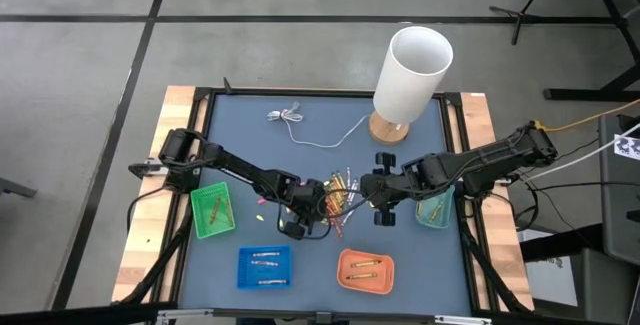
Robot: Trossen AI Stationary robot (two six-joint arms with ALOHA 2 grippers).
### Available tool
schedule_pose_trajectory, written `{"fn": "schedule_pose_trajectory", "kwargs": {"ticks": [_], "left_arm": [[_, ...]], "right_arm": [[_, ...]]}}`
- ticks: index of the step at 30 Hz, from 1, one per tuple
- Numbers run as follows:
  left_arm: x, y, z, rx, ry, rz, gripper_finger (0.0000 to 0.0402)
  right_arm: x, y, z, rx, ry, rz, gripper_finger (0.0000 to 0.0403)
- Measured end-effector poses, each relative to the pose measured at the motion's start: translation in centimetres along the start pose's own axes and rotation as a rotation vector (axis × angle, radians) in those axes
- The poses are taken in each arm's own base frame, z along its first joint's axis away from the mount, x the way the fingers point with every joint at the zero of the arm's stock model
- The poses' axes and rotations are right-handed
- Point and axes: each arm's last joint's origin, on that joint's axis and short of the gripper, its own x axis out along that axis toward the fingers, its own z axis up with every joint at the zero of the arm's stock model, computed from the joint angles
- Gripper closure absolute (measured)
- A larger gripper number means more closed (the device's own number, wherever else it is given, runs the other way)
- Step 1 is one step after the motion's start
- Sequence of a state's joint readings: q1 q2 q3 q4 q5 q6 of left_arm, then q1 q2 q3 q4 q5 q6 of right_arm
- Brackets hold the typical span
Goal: Sort crayons
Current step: Put the green crayon into the orange bin
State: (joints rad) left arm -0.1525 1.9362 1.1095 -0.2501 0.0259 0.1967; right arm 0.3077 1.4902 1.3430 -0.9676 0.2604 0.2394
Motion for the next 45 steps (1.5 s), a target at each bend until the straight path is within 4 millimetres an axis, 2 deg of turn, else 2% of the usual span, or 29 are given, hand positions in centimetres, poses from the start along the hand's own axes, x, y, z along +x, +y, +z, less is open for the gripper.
{"fn": "schedule_pose_trajectory", "kwargs": {"ticks": [9, 20, 45], "left_arm": [[-0.4, -1.0, 0.3, 0.026, -0.002, 0.057, 0.0299], [-0.9, -2.3, 0.8, 0.060, -0.027, 0.045, 0.0299], [-0.9, -2.3, 0.3, 0.048, 0.022, 0.025, 0.0299]], "right_arm": [[0.0, 0.0, 0.0, 0.000, 0.000, -0.001, 0.0256], [0.0, 0.0, 0.0, 0.001, -0.002, 0.000, 0.0256], [0.0, 0.0, 0.0, 0.001, -0.001, 0.000, 0.0256]]}}
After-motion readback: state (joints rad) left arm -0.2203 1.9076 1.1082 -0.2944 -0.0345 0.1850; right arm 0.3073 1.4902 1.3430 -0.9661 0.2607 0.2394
